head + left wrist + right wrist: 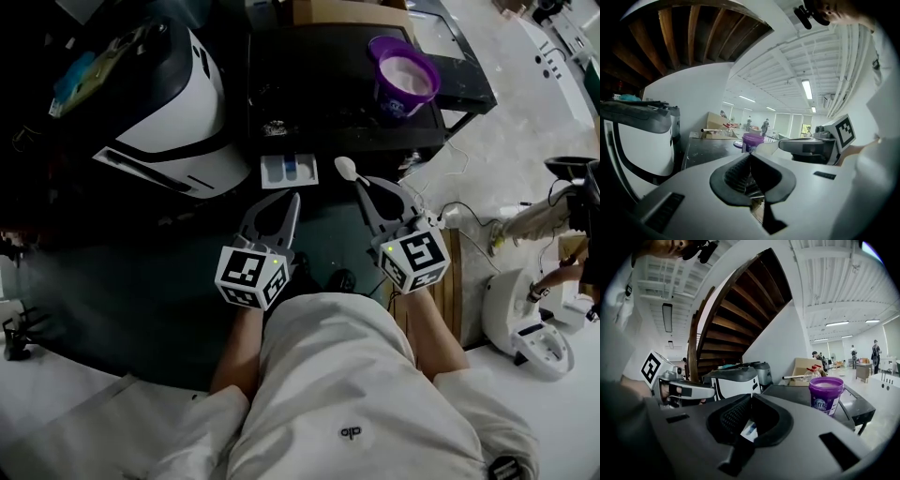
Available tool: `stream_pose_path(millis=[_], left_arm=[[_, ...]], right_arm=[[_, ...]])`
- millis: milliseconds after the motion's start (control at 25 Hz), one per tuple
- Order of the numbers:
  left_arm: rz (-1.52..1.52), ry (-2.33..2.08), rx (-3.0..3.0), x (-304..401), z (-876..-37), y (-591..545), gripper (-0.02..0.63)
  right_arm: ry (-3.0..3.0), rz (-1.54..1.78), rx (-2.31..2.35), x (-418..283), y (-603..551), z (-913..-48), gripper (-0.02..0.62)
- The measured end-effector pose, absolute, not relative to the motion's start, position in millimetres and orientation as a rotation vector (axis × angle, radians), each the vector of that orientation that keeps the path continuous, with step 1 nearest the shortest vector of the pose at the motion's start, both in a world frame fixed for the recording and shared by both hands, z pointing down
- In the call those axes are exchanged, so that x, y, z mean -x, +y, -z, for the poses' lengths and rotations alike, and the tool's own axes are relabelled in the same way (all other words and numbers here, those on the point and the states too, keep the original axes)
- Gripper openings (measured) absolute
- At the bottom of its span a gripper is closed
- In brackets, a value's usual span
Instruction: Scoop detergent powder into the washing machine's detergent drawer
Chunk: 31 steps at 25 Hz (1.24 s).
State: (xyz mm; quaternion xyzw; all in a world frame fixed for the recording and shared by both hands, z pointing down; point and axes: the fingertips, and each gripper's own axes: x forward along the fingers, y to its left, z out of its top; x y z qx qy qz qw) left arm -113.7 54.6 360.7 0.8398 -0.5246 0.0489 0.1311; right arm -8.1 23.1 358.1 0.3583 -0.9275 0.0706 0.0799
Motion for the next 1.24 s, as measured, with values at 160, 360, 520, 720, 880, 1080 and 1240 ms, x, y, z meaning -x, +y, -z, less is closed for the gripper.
stream_pose_path(millis=[160, 360, 520, 720, 880, 1080, 1240], left_arm=[[-0.105, -1.575, -2.416, 104, -354, 67, 0.02], [-0.088, -1.61, -2.397, 88, -352, 77, 0.02], [-0.08, -1.605, -2.398, 76, -353, 81, 0.02], [-0.076, -1.59, -2.415, 61, -350, 81, 0.02], [-0.076, -1.587, -2.418, 55, -351, 82, 0.02], [-0.079, -1.598, -2.411, 55, -352, 84, 0.02], [-0.081, -1.599, -2.41, 55, -353, 83, 0.02]], right_arm=[[-2.799, -0.154, -1.048, -4, 36, -348, 0.009], [-2.828, -0.161, -1.013, -18, 49, -346, 0.009], [-2.831, -0.157, -1.011, -27, 55, -347, 0.009], [-2.834, -0.162, -1.02, -38, 58, -347, 0.009], [-2.834, -0.151, -1.018, -40, 58, -346, 0.009], [-2.839, -0.135, -1.007, -40, 57, -345, 0.009], [-2.837, -0.131, -1.014, -41, 56, -346, 0.009]])
